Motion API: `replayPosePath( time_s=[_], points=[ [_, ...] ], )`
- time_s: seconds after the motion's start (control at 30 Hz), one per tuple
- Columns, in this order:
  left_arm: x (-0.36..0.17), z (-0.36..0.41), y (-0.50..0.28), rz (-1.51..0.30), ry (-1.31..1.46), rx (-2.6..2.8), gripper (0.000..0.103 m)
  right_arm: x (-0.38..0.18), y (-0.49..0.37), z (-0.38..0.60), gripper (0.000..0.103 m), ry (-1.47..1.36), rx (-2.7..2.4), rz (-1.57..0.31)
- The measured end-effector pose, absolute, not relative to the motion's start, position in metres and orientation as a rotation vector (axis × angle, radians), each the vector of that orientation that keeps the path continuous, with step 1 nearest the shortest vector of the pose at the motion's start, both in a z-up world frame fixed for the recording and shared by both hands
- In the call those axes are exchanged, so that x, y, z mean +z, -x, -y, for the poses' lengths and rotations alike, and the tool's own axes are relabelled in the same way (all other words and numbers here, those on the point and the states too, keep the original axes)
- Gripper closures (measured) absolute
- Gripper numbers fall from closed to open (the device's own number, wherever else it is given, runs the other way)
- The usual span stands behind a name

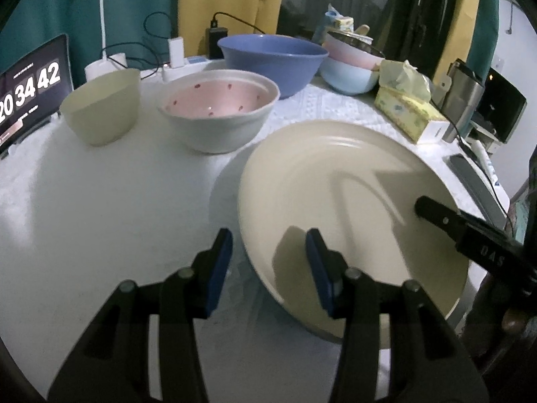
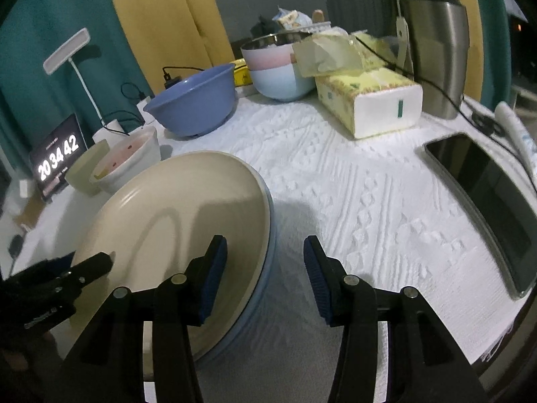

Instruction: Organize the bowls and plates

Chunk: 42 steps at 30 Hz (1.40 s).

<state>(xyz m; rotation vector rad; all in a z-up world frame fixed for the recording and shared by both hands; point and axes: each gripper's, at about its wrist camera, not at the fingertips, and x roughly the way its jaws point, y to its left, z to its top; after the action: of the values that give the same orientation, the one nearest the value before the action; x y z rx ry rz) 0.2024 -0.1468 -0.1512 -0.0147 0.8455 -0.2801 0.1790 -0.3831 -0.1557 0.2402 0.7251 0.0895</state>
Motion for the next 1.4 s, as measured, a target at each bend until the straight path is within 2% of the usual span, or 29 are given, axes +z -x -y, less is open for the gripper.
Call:
replayPosePath(
  time_s=[0.13,0.2,1.4],
  points=[
    [-0.152,0.153,-0.204,-0.840,0.001,-0.298,0.052,-0.158,-0.179,0.376,0.054,-0.272,0.155,-0.741],
    [-0.152,0.152,-0.205,-0.843,0.014,-0.307,0.051,-0.158,-0.178,0.370,0.050,-0.272,0.152,-0.741],
    [-0.131,0.099,-0.170,-0.751,0.060,-0.258,0.053,-0.125,-0.156,0.317,0.054,-0.207,0.147,-0.692]
  ],
)
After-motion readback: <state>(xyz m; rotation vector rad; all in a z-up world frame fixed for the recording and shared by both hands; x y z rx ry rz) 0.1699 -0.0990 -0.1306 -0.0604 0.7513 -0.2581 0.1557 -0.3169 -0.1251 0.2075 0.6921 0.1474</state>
